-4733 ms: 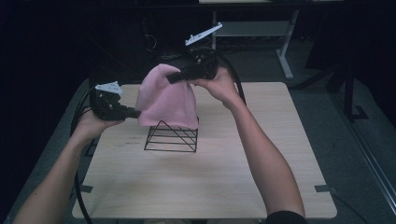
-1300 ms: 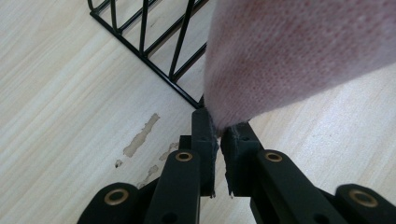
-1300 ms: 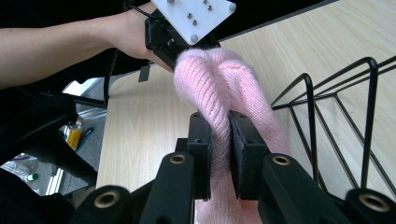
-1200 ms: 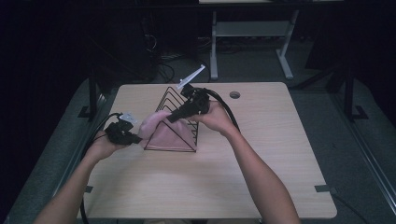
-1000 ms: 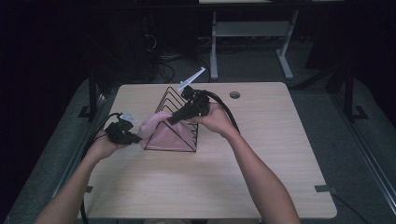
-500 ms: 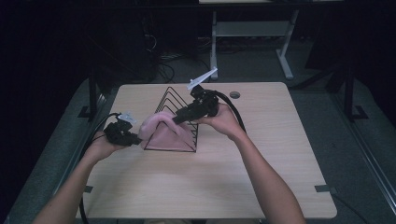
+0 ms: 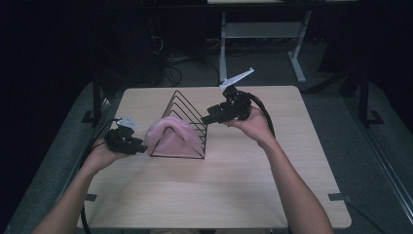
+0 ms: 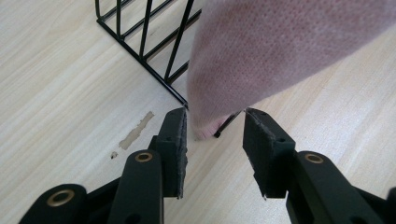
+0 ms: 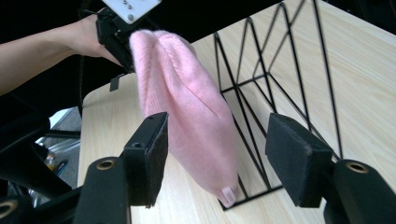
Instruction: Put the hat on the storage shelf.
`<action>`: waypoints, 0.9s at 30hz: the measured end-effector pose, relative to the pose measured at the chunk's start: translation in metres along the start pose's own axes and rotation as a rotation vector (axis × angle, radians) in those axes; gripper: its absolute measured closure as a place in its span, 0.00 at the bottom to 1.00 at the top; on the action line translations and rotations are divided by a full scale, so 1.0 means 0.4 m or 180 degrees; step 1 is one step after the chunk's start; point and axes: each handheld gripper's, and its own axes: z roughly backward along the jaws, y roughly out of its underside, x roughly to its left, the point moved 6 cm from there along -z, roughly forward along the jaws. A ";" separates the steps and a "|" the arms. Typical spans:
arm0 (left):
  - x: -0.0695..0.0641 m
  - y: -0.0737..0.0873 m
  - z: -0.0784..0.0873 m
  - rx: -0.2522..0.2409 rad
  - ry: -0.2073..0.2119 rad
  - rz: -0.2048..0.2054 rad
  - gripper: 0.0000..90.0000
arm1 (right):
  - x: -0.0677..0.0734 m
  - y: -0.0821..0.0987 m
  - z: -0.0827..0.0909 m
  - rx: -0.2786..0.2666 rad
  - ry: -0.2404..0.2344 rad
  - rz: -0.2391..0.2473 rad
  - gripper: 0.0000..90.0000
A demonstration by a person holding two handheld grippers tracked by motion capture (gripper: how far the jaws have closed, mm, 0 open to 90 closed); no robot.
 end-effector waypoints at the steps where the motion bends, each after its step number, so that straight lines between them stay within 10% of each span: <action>1: 0.000 0.001 0.001 0.0004 0.0000 0.0005 0.65 | -0.003 0.004 0.006 0.0004 0.0010 -0.0008 0.42; 27: -0.009 0.022 0.013 -0.0070 -0.0020 0.0181 0.38 | -0.077 0.155 0.164 -0.0010 0.0476 -0.0380 0.35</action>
